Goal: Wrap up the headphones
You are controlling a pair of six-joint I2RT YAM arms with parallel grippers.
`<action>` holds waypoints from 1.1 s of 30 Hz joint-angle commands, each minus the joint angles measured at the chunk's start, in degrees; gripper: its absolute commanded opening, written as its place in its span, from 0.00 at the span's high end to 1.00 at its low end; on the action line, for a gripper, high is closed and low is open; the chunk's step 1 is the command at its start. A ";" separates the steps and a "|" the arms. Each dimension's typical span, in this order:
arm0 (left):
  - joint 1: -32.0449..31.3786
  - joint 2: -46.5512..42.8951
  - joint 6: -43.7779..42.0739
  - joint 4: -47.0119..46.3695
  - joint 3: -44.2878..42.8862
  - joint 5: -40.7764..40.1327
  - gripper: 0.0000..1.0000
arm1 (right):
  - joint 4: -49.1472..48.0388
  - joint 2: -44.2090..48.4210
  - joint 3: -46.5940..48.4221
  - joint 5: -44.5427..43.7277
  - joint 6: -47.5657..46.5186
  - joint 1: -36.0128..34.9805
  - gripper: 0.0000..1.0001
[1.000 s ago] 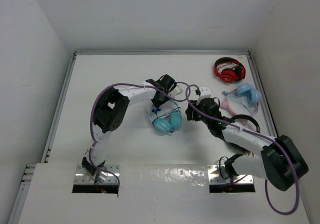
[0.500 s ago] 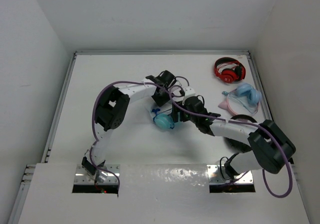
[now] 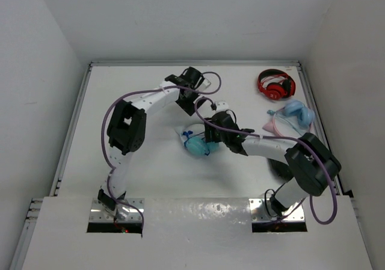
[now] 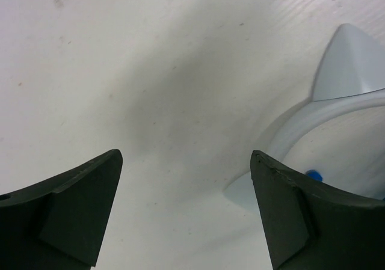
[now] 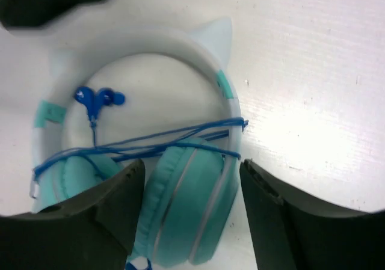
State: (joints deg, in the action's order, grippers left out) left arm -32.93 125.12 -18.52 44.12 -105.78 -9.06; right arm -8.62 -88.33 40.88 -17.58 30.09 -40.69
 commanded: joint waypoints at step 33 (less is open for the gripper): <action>8.76 -16.66 4.02 2.20 5.40 -12.03 0.06 | 19.78 -3.07 6.14 -26.36 1.47 2.18 0.95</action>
State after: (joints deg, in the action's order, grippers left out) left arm -24.05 112.05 -14.50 47.81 -99.48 -20.21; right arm 7.57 -90.72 45.78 -39.42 33.21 -40.47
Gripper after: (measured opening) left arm 0.935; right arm 0.379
